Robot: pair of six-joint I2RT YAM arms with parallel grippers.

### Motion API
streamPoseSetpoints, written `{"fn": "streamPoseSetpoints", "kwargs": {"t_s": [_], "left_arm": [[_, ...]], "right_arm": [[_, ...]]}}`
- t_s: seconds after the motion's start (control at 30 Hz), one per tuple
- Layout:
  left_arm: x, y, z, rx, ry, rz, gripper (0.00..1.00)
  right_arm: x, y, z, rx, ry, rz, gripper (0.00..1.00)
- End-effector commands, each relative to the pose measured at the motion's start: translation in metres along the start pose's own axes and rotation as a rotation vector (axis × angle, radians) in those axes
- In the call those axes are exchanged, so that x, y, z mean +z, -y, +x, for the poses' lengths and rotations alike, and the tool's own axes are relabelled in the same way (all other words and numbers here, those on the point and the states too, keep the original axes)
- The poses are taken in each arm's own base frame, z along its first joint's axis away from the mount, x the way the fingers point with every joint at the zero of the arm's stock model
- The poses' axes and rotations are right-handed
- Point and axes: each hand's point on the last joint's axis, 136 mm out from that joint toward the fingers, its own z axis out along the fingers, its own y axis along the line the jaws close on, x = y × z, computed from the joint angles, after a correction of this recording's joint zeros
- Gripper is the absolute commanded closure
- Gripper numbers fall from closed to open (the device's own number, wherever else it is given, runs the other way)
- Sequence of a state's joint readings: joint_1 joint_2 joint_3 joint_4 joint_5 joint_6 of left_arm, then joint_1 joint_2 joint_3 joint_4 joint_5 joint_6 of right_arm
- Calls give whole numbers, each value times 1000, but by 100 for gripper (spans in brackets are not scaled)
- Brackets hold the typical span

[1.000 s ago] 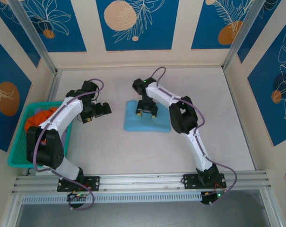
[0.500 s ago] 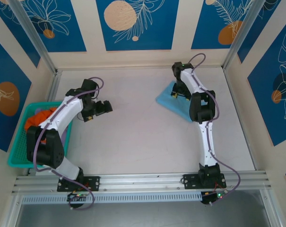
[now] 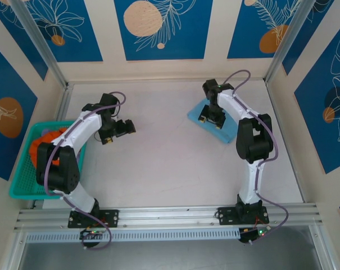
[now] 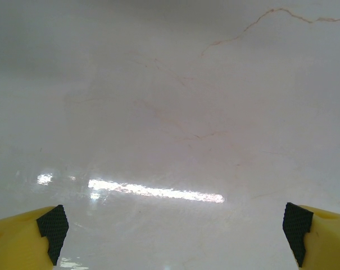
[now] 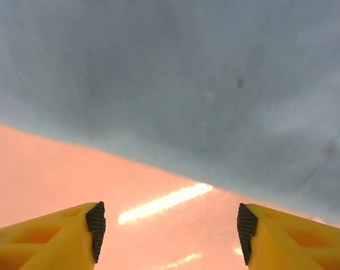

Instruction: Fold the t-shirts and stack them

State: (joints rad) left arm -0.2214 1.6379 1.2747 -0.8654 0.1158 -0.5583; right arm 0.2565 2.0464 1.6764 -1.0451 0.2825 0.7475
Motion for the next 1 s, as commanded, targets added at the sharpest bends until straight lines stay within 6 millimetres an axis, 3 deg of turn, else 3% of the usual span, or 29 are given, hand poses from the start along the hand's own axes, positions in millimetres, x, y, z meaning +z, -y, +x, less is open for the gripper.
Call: {"fn": "streamPoseSetpoints", "kwargs": {"t_s": [0.0, 0.13, 0.33, 0.57, 0.77, 0.97], "left_arm": [[-3, 5, -5, 26, -15, 23, 0], [-1, 7, -5, 37, -26, 22, 0], [2, 7, -5, 45, -43, 20, 0], [4, 6, -4, 47, -58, 10, 0], [4, 4, -3, 47, -69, -7, 0], [4, 4, -4, 52, -76, -16, 0]], "right_arm": [[43, 22, 14, 85, -95, 56, 35], [53, 46, -3, 48, -86, 127, 35], [56, 77, -47, -57, -21, 194, 35], [68, 114, -111, -91, 65, 241, 34], [61, 140, -168, -213, 187, 367, 33], [50, 167, -201, -130, 247, 378, 32]]}}
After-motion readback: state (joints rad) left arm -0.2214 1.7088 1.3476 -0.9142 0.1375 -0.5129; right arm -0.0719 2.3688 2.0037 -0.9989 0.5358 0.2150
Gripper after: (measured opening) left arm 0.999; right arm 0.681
